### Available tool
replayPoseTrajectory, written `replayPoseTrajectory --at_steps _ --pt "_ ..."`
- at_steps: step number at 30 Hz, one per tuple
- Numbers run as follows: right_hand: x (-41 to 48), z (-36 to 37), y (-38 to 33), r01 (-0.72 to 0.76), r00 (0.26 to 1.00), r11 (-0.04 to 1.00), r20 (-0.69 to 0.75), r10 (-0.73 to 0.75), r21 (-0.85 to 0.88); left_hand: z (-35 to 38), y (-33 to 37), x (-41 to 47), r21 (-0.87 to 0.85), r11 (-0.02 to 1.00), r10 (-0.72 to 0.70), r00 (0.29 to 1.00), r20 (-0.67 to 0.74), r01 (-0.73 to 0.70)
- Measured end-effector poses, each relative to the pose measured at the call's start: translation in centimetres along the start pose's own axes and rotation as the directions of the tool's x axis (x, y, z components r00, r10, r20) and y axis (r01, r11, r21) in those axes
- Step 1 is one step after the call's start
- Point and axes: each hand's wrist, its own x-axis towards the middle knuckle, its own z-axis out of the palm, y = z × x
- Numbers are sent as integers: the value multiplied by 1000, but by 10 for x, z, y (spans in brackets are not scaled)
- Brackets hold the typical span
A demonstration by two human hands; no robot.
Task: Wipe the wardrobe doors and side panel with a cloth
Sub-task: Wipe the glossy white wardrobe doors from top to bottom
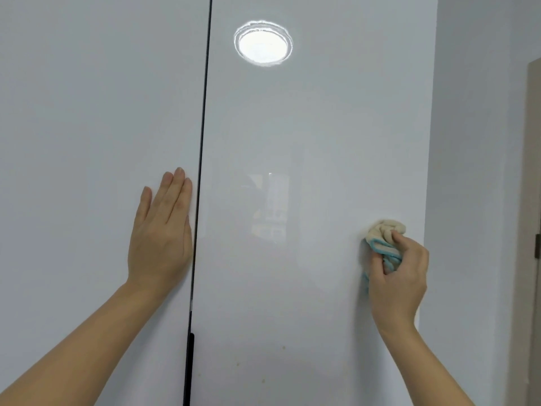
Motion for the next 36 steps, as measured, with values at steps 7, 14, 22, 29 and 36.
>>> replayPoseTrajectory --at_steps 7,14,22,29,36 --pt "-44 51 -68 204 973 970 79 -215 131 -8 -6 1 -18 999 42 998 39 -42" --pt "-105 103 -138 395 875 881 184 -447 260 -18 -23 4 -45 991 131 988 82 -127" --pt "-131 100 -130 579 718 787 324 -616 212 -18 -25 4 -65 987 150 985 80 -145" --pt "-107 71 -86 583 758 809 307 -575 76 -22 -17 -11 12 992 126 984 127 -128" --pt "-71 31 -36 534 822 845 261 -506 -43 -22 2 -51 32 997 64 986 157 -70"
